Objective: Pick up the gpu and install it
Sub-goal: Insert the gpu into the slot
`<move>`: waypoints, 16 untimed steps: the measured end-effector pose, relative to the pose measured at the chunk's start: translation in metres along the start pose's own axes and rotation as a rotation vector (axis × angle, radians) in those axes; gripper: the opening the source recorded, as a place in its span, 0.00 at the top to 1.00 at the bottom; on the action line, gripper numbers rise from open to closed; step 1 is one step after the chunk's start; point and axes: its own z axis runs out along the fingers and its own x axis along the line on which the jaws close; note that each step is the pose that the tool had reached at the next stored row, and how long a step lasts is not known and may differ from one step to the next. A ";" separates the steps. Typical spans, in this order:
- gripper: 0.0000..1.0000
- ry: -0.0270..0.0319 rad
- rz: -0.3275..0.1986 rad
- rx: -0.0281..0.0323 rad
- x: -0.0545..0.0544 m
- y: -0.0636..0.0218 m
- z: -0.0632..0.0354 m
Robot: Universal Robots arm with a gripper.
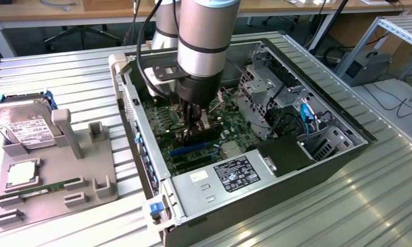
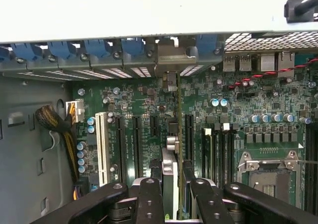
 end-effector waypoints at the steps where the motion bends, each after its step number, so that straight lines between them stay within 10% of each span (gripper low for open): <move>1: 0.73 -0.0002 0.000 0.0001 0.000 0.0000 0.0005; 16: 0.73 0.0003 0.001 -0.0001 0.000 0.0002 0.0097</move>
